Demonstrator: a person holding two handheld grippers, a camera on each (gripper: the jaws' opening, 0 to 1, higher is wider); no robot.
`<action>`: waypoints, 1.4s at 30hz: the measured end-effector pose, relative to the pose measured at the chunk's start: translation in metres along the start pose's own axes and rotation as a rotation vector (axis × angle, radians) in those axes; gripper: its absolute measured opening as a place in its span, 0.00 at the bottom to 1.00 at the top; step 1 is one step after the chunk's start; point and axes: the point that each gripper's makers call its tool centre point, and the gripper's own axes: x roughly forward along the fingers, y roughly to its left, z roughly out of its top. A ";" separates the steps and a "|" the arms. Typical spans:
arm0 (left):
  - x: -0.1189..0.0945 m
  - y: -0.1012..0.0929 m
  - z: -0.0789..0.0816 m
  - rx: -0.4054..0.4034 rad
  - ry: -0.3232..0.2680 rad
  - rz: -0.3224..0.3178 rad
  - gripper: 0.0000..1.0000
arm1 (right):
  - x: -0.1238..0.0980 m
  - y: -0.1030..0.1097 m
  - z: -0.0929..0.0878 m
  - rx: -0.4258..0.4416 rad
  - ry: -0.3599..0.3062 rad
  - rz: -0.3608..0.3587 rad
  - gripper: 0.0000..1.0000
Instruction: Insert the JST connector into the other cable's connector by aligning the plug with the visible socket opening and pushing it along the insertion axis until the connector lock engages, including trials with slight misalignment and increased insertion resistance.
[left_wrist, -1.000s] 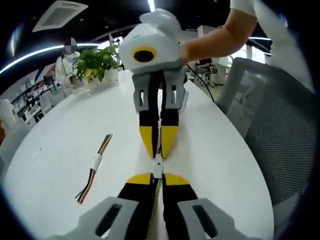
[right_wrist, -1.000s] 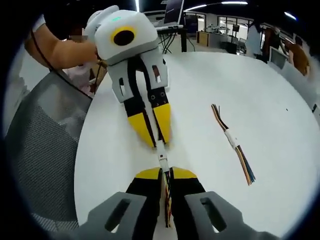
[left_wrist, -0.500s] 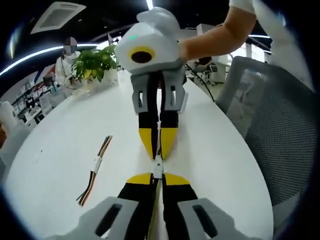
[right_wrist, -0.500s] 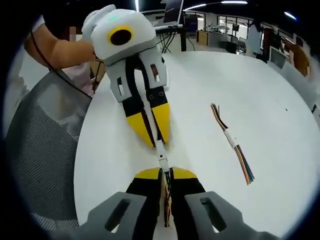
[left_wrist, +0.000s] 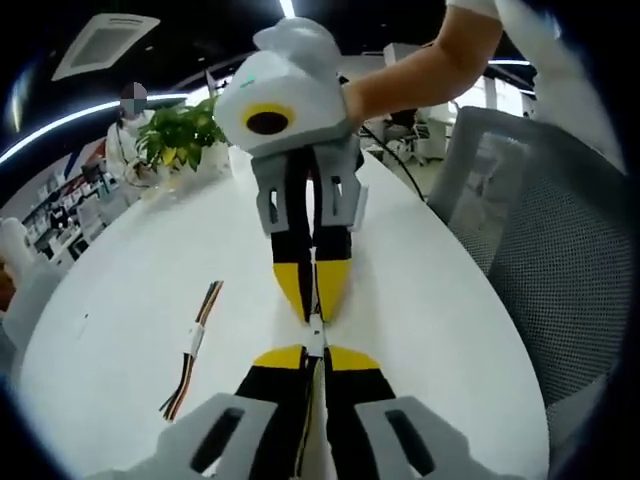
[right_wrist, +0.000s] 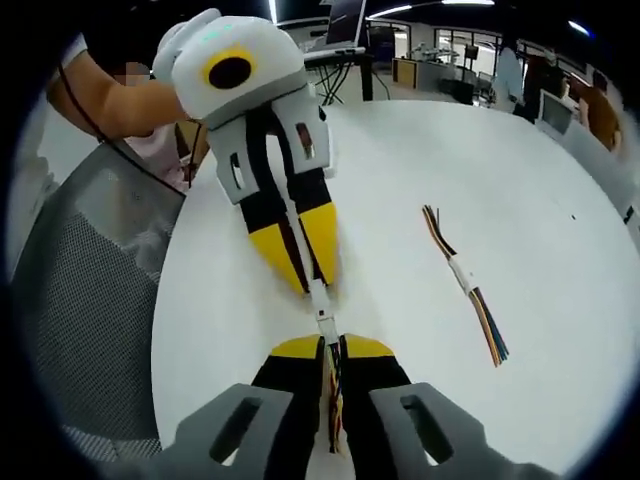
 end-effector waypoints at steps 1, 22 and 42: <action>0.000 0.000 0.000 0.000 0.001 0.001 0.00 | 0.000 0.000 0.000 0.000 0.001 -0.001 0.03; 0.005 0.001 -0.019 -0.059 0.024 0.003 0.00 | 0.008 0.002 0.000 -0.012 -0.086 0.022 0.05; 0.005 0.000 -0.020 -0.058 0.033 -0.007 0.00 | 0.003 0.004 0.002 -0.055 -0.105 0.035 0.03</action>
